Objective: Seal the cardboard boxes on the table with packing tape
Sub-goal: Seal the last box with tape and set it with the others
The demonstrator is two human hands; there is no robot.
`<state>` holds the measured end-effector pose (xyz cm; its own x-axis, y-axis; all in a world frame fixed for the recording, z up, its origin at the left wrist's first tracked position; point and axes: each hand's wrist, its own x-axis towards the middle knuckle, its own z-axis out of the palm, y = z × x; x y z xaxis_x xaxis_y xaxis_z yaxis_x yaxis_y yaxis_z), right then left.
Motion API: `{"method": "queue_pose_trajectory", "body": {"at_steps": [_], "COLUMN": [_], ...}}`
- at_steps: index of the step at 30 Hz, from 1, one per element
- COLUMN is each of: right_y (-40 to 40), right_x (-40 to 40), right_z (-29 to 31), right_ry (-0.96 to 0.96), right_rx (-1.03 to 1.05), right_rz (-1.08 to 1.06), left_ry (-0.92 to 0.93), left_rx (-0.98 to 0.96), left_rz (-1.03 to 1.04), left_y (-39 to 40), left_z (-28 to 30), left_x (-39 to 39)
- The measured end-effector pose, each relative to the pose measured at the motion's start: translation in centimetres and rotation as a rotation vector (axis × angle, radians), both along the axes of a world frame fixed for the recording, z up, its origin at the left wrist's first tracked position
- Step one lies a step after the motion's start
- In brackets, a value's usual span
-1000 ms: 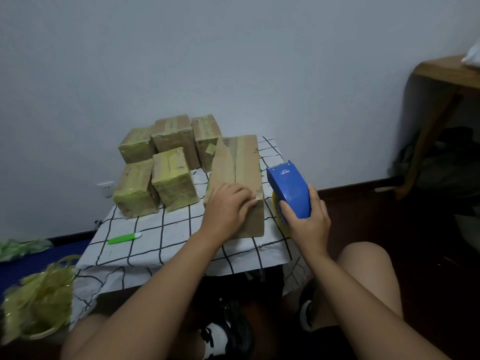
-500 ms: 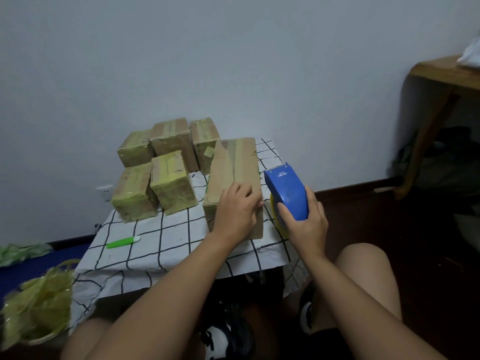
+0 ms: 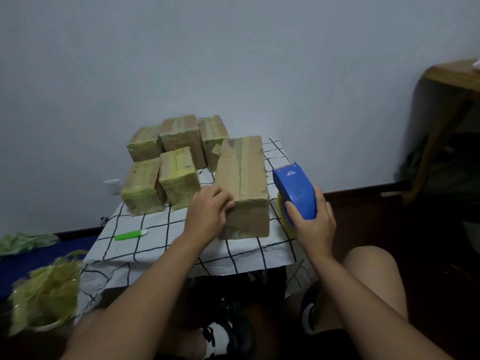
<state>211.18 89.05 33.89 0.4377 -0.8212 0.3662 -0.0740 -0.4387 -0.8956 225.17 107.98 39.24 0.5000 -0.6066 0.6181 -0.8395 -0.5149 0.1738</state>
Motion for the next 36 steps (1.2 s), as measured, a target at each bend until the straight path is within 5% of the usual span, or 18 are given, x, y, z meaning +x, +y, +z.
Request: {"method": "queue_pose_trajectory", "body": {"at_steps": [13,23,28,36], "right_y": [0.2,-0.2,-2.1,-4.4], "right_x": [-0.5,-0.2,-0.9,-3.1], "right_z": [0.6,0.9,3.8,8.9], "right_ry": [-0.003,0.005,-0.085,-0.378], "right_rx": [0.058,0.100,0.239,0.334], "right_rz": [0.033,0.041,0.016,0.024], "left_ry": [0.066,0.201,0.089,0.146], "left_rx": [0.123,0.389,0.481,0.577], "left_rz": [-0.079,0.262,0.361,0.074], "left_y": [1.6,-2.3,-4.7,0.1], "left_z": [1.0,3.8,3.0,4.5], "left_x": [0.7,-3.1,-4.2,-3.2]}}
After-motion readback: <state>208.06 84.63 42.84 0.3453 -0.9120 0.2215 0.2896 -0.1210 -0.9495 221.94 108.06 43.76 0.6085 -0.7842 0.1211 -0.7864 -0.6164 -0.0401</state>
